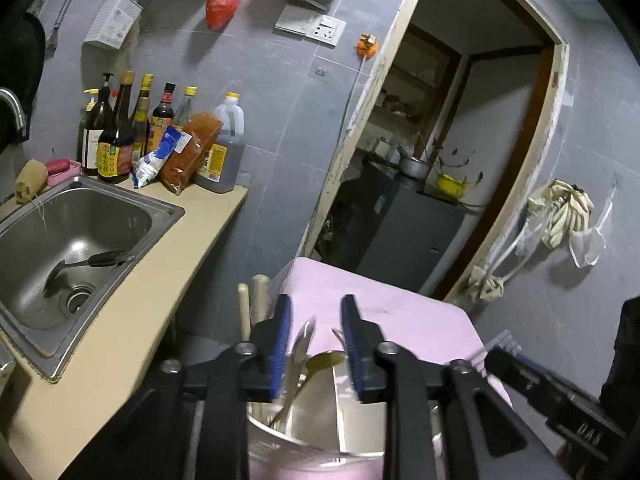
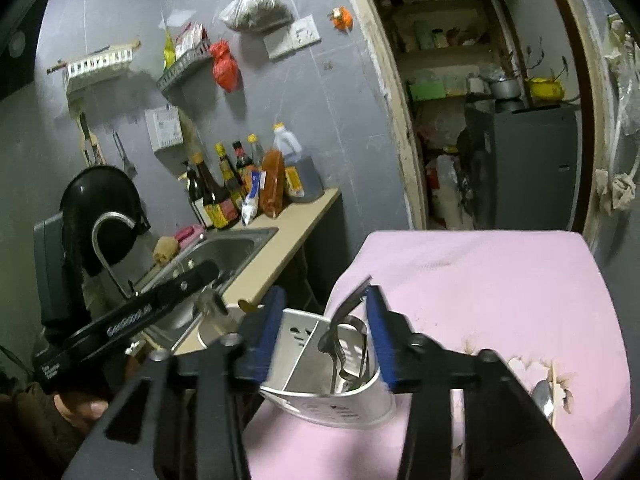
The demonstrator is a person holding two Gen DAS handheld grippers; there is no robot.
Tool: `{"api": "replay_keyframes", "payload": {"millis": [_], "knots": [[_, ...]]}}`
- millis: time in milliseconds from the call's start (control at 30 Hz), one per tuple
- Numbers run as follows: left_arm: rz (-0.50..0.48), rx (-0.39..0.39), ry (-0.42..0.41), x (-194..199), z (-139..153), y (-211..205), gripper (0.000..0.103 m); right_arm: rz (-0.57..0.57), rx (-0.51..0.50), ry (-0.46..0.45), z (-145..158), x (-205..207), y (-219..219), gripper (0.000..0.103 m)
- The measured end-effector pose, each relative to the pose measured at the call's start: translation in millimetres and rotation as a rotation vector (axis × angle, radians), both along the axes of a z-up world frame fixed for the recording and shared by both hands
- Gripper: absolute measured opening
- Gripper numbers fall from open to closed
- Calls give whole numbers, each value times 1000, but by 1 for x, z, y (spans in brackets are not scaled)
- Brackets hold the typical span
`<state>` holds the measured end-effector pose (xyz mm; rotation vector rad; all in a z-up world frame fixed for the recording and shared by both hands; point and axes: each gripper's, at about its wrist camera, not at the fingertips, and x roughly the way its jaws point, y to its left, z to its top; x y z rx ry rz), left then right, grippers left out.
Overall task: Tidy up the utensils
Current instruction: 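Lower the knife and fork into the white caddy and open both tools, then move both tools back over the silver spoon and wooden chopstick on the cloth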
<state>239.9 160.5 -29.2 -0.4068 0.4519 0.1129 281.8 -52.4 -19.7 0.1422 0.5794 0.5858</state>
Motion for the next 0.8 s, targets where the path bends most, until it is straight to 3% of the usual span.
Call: {"api": "replay_keyframes", "payload": {"millis": [67,200,333,433,500,633,800], "knots": [[3,-12,-3,-6,2,1,42,-11,7,-11,5,-2,-5,41],[10,-11,1,-14,7,0,43,-55,21,-37,14,-8,-23,49],[0,3,-3,-20,12,-6,50,-106,28,-52,21,-12,-41,52],[-4,7,-9,-24,17,-11,51,-151,22,-82,30,-18,-57,69],[-7,12,-14,-27,20,-15,55,-180,18,-104,36,-24,-67,74],[-8,27,-33,-32,28,-25,69,-272,-14,-168,50,-36,-90,93],[-13,79,-74,-38,41,-48,81,-352,-52,-248,69,-47,-115,97]]}}
